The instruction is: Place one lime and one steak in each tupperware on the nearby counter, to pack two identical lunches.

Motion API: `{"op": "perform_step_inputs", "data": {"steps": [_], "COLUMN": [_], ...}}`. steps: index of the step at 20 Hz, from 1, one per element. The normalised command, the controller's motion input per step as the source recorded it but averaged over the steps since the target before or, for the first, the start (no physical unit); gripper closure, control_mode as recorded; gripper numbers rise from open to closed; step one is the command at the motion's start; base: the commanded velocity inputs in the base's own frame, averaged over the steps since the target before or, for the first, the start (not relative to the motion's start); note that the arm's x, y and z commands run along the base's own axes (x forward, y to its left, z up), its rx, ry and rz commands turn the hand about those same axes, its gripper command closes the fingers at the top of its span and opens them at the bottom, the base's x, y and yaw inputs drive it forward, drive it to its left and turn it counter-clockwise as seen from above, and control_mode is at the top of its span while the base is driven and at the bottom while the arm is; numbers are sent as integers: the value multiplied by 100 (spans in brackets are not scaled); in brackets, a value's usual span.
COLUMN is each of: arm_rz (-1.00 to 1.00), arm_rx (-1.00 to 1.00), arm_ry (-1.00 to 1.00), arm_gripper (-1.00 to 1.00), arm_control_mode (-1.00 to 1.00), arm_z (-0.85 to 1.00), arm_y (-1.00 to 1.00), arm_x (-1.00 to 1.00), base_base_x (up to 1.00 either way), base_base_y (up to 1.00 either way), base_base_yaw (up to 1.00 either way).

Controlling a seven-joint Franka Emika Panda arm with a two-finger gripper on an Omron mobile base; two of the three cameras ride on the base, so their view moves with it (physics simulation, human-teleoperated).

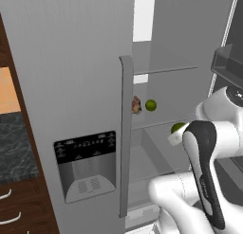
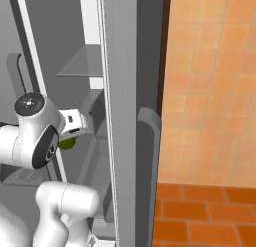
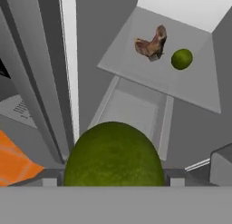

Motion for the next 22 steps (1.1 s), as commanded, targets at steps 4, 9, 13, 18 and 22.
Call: {"op": "perform_step_inputs", "data": {"steps": [4, 9, 13, 18, 22], "arm_rz": [-7, 0, 0, 0, 0], "arm_rx": [0, 0, 0, 0, 0], "arm_ry": [0, 0, 0, 0, 0], "arm_gripper": [100, 100, 100, 100, 100], "arm_control_mode": [-100, 100, 100, 100, 100], "arm_z": [0, 0, 0, 0, 0], "arm_y": [-7, 4, 0, 0, 0], "arm_x": [-68, -13, 0, 0, 0], "base_base_x": [0, -6, -28, -54, -37], "base_base_y": [0, 25, 100, 99, 100], "base_base_yaw": [0, 0, 0, 0, 0]}}
